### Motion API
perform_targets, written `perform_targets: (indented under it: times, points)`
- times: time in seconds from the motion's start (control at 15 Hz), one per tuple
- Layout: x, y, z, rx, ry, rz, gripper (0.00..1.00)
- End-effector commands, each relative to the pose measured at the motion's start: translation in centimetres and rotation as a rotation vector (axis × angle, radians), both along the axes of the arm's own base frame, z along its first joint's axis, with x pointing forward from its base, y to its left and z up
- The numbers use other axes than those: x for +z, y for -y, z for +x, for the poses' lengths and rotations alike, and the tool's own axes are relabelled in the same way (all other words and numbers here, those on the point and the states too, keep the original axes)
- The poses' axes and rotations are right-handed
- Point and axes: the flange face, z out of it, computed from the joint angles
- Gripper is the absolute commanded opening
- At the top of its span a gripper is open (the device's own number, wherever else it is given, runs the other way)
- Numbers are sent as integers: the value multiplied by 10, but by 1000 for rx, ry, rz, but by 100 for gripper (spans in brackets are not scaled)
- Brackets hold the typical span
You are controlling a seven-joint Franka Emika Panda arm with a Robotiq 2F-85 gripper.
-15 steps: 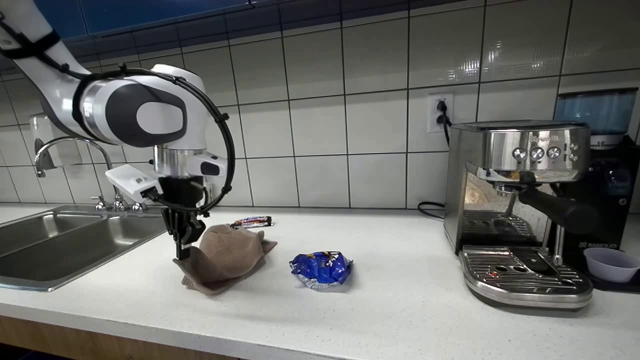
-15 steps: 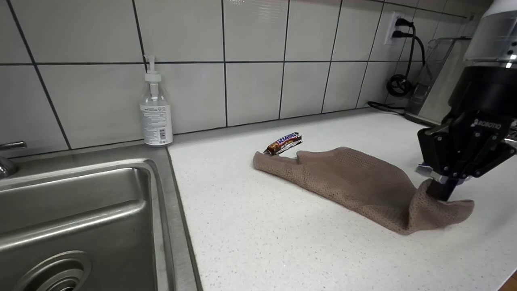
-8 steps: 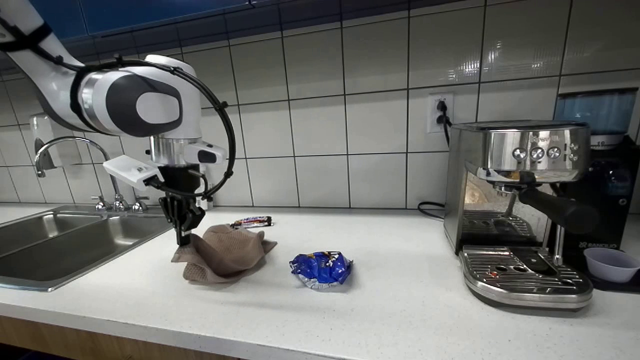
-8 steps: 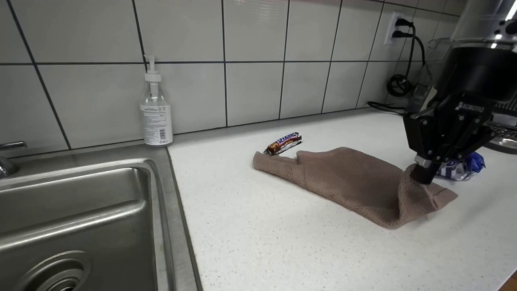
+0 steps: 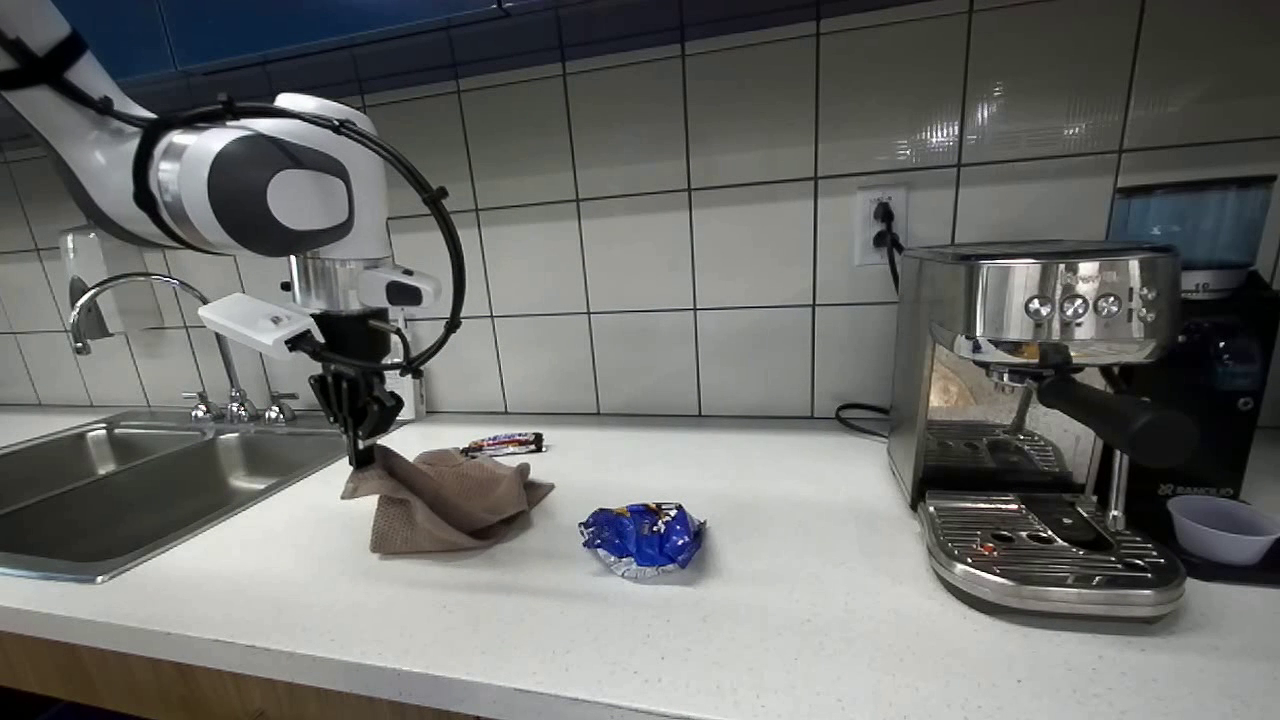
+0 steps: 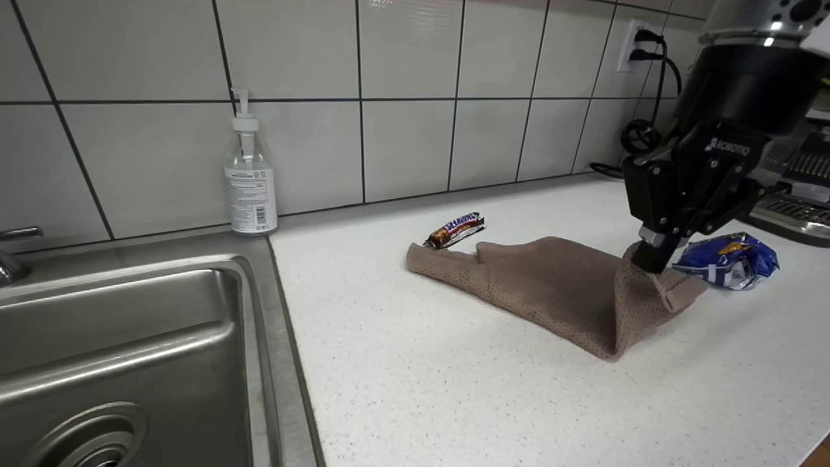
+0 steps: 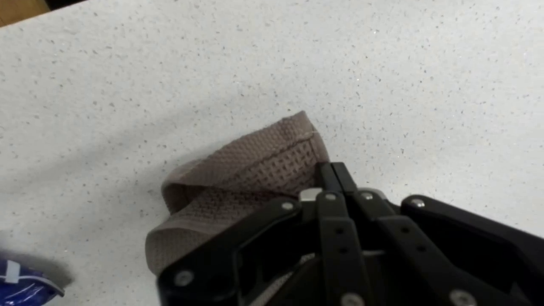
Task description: Fold the towel into a triangle.
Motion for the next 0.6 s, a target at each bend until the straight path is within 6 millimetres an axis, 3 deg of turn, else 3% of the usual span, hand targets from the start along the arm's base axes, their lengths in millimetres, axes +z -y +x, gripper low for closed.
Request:
perform_targets:
  times: [0.0,0.53]
  points:
    - [10,-10,13,45,16,-12,0]
    - [19,-32,35,113,41,-23,0]
